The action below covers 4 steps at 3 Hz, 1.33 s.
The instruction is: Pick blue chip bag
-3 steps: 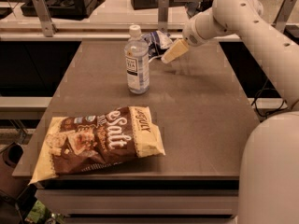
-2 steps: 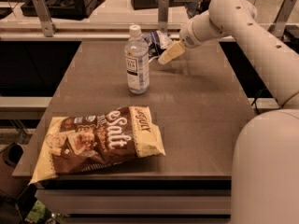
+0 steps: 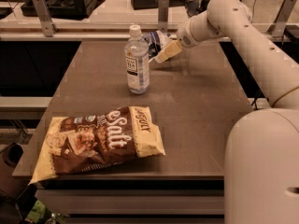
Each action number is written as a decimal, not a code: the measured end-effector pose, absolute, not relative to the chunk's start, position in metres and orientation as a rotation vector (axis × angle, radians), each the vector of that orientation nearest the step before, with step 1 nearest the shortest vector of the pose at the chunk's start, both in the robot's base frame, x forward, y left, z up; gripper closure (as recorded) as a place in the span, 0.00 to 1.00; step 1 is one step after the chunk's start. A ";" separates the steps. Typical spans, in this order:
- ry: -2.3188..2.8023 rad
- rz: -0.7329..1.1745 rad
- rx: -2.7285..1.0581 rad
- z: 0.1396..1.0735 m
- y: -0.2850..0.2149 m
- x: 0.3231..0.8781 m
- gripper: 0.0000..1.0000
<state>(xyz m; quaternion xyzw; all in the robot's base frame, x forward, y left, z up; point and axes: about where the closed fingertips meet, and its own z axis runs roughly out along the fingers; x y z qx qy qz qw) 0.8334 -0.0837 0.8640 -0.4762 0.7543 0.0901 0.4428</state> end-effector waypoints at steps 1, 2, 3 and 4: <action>1.850 0.261 -1.191 0.863 -0.067 0.838 0.00; 1.845 0.285 -1.214 0.859 -0.051 0.844 0.00; 1.859 0.294 -1.227 0.853 -0.041 0.850 0.00; 1.878 0.297 -1.227 0.845 -0.038 0.856 0.18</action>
Offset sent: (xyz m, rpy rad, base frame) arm 0.0207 0.0465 -0.0008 0.0309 0.0185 0.0767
